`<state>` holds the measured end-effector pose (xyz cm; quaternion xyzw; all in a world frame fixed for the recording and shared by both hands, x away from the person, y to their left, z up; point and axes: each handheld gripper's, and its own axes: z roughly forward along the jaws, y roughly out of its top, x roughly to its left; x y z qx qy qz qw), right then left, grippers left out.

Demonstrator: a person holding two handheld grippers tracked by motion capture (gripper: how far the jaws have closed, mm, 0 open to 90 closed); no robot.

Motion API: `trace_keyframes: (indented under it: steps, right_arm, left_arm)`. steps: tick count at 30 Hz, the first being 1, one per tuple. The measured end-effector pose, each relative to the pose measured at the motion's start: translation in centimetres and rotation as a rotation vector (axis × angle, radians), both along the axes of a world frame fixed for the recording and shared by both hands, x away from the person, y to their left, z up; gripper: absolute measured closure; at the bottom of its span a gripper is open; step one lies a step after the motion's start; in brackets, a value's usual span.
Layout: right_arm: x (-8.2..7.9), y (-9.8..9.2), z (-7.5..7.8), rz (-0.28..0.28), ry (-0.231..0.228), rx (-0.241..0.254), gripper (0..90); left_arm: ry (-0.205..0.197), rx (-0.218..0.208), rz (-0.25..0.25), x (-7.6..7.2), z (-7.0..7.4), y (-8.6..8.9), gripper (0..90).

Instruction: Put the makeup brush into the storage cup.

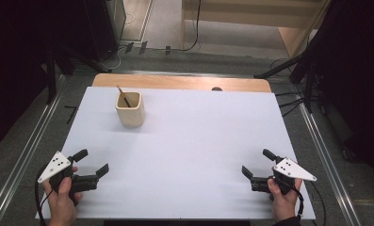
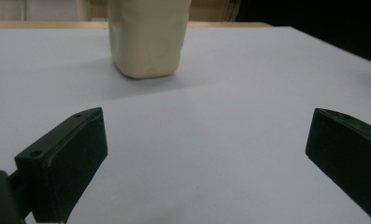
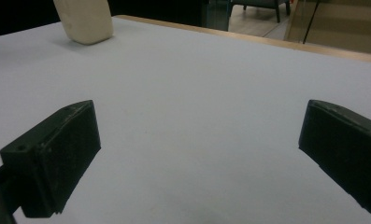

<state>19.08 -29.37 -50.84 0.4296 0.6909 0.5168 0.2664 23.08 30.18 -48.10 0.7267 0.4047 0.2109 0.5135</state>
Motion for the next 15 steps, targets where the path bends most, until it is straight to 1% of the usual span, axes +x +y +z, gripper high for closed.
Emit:
trace_keyframes:
  steps: [1,2,4,8,9,10,11,13,14,15]
  right_arm:
    - [0.0,0.0,0.0,-0.003,0.0,0.002,0.0]
    - [0.0,0.0,0.0,-0.004,0.0,0.005,0.0]
    - [-0.1,-0.1,0.0,-0.005,-0.004,0.003,0.0]
    - [-0.1,-0.2,0.0,-0.009,-0.002,0.008,0.0]
    - [-0.1,-0.2,0.0,-0.01,-0.002,0.009,0.0]
    - [-0.1,-0.2,0.0,-0.011,-0.002,0.009,0.0]
    - [-0.2,-0.2,0.0,-0.013,-0.002,0.01,0.0]
    - [-0.2,-0.3,0.0,-0.014,-0.002,0.009,0.0]
    - [-0.2,-0.2,0.0,-0.017,0.001,0.01,0.0]
    - [-0.2,-0.2,0.0,-0.018,0.002,0.009,0.0]
  left_arm:
    - [0.0,0.0,0.0,0.0,0.0,0.0,0.0]
    - [0.009,-0.007,0.002,-0.1,-0.1,0.2,0.0]
    - [0.014,-0.029,0.001,-0.2,-0.2,0.5,0.0]
    - [0.018,-0.032,0.003,-0.4,-0.3,1.0,0.0]
    - [0.023,-0.047,0.004,-0.5,-0.3,1.3,0.0]
    - [0.023,-0.047,0.004,-0.5,-0.3,1.3,0.0]
    - [0.023,-0.057,0.006,-0.4,-0.3,1.6,0.0]
    - [0.024,-0.056,0.007,-0.4,-0.3,1.6,0.0]
    - [0.025,-0.065,0.011,-0.3,-0.3,1.6,0.0]
    - [0.025,-0.065,0.011,-0.3,-0.3,1.6,0.0]
